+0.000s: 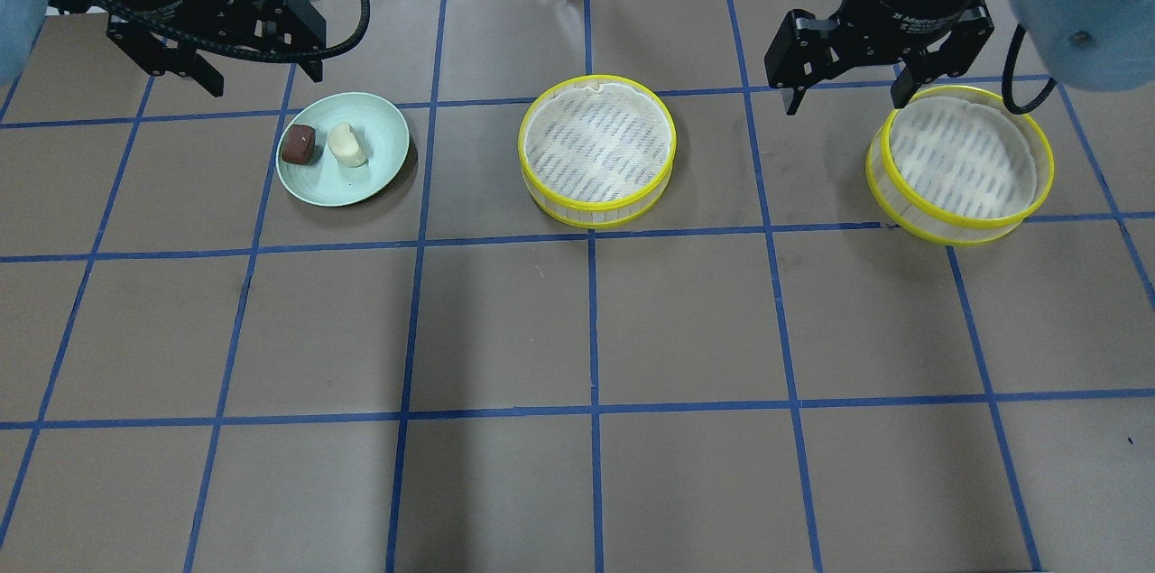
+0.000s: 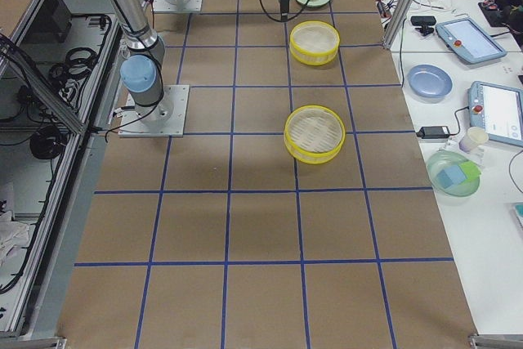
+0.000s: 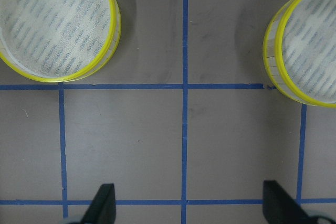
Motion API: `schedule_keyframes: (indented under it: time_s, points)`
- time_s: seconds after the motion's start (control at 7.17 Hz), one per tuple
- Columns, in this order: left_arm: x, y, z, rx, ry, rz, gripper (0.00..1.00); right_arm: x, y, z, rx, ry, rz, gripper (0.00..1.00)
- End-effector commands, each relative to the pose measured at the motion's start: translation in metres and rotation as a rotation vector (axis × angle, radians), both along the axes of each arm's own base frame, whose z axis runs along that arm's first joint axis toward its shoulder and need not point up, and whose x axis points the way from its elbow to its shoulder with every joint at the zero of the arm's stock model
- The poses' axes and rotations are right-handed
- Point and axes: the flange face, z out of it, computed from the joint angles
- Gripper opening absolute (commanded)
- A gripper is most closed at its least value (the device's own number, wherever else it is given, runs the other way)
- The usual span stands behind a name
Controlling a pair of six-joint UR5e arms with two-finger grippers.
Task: Stack buns with steamer
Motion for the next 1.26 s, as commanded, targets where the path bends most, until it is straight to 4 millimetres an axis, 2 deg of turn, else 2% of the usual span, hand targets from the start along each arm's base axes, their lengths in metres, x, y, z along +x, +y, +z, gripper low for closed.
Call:
schedule_keyframes:
  time_s: [0.0,0.14,0.28,0.42,0.56,0.7,0.84,0.98,1.12]
  points:
    - [0.007,-0.023,-0.032,0.017,-0.008,0.015,1.0,-0.046,-0.029,-0.015,-0.004,0.006,-0.019,1.0]
    - [0.016,-0.038,-0.053,0.038,-0.002,0.036,1.0,-0.109,-0.061,-0.046,0.03,0.006,-0.054,1.0]
    - [0.028,-0.065,-0.077,-0.01,-0.007,0.053,1.0,-0.17,-0.085,-0.082,0.061,0.006,-0.063,1.0]
    - [0.048,-0.089,-0.115,-0.031,-0.008,0.084,1.0,-0.22,-0.102,-0.101,0.024,0.032,0.012,1.0]
    - [0.057,-0.105,-0.158,-0.026,0.011,0.146,1.0,-0.264,-0.117,-0.131,0.018,0.048,0.027,1.0]
    - [0.061,-0.114,-0.195,0.005,0.017,0.184,1.0,-0.317,-0.128,-0.166,-0.009,0.067,0.055,1.0]
    - [0.073,-0.123,-0.232,0.053,0.017,0.205,1.0,-0.356,-0.128,-0.201,0.026,0.044,0.049,1.0]
    - [0.094,-0.132,-0.262,0.069,0.025,0.235,1.0,-0.383,-0.133,-0.244,0.045,0.03,0.043,1.0]
    - [0.098,-0.138,-0.282,0.08,0.028,0.247,1.0,-0.4,-0.132,-0.275,0.057,-0.015,0.021,1.0]
